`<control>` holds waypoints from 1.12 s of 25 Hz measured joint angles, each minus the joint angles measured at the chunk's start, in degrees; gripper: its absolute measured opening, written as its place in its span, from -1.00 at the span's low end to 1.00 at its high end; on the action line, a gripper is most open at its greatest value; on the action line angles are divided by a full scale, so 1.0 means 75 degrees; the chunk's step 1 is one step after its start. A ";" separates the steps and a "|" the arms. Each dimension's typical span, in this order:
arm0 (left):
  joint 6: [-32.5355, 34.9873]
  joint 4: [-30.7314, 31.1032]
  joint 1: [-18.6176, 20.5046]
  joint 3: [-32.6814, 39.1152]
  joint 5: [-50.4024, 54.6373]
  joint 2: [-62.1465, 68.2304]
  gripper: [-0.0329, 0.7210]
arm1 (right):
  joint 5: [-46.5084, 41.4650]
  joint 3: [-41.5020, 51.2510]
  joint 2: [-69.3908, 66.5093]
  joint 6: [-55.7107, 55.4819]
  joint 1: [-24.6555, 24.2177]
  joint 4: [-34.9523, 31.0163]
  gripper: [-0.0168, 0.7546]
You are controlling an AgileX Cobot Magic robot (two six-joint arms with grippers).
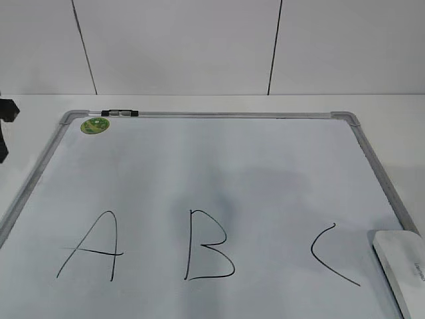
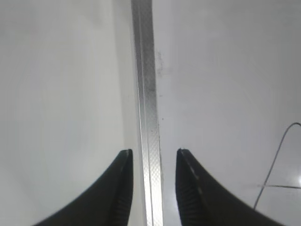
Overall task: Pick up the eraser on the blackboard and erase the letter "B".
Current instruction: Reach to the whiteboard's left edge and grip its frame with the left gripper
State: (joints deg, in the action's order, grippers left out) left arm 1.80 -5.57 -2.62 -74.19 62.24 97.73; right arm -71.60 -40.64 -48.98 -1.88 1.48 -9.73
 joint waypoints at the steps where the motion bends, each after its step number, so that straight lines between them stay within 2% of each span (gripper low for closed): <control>1: 0.0033 0.0000 0.0000 -0.0068 -0.0056 0.0203 -0.29 | 0.0000 -0.0013 0.0000 0.0000 0.0000 -0.0003 0.53; 12: 0.0245 0.0038 0.0000 -0.0156 -0.1196 0.1304 -0.29 | 0.0013 -0.0063 0.0000 0.0000 0.0000 -0.0017 0.53; 28: 0.0261 0.0254 0.0000 -0.0197 -0.1362 0.2143 -0.29 | 0.0013 -0.0063 0.0000 0.0000 0.0000 -0.0020 0.53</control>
State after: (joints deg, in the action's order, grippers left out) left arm 3.76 -3.67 -2.62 -75.67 52.02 113.81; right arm -71.51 -41.11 -48.98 -1.88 1.48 -9.88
